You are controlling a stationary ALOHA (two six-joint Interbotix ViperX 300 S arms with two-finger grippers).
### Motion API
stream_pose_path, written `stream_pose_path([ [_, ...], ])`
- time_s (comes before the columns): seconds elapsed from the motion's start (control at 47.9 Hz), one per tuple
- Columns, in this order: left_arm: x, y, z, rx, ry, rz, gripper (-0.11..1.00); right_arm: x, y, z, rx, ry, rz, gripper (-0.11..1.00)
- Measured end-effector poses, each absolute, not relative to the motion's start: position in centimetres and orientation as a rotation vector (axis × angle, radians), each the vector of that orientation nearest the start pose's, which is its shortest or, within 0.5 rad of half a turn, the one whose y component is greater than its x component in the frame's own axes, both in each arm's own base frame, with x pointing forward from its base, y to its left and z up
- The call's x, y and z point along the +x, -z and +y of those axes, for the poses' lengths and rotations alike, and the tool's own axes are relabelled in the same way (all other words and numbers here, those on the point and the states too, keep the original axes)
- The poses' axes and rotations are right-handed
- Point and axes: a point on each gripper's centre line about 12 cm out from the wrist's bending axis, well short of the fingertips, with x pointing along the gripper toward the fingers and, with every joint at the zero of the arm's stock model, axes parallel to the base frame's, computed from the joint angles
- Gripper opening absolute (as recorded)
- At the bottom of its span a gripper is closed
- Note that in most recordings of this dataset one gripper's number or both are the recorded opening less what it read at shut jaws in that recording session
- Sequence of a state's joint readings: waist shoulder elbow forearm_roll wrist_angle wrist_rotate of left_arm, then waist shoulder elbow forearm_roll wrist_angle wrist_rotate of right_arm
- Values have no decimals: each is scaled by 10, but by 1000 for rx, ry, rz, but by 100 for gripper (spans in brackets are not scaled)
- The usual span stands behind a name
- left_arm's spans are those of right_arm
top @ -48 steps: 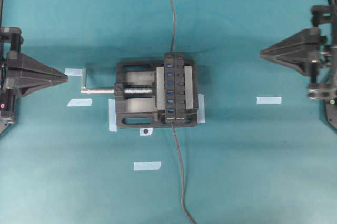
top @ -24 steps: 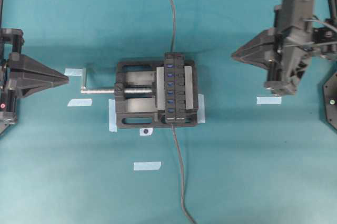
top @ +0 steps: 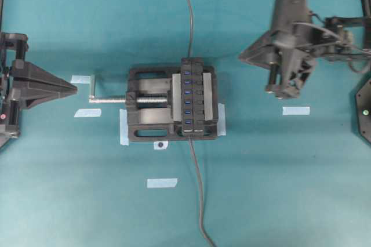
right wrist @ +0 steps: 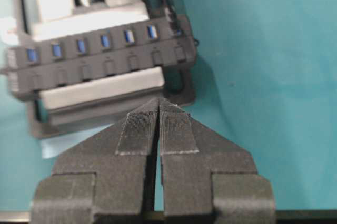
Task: Insert the USB into the center port of the fixed hub
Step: 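Move the right gripper over the hub toward the plugged USB cable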
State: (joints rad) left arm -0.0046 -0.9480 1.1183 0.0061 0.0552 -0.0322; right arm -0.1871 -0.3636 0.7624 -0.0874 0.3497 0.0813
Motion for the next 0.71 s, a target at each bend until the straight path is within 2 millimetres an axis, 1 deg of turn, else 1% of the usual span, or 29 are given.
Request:
stream_pose_path([
  [0.313,202,-272,-1,-25,1,230,0,330,-207,-71,32,208,791,1],
  [0.542,202,-272,-1,-24,1,232,0,347,-197,-74,31,203,791,1],
  [0.709,202,-273,-1,-24,1,230,0,356,-196,-76,31,204,793,1],
])
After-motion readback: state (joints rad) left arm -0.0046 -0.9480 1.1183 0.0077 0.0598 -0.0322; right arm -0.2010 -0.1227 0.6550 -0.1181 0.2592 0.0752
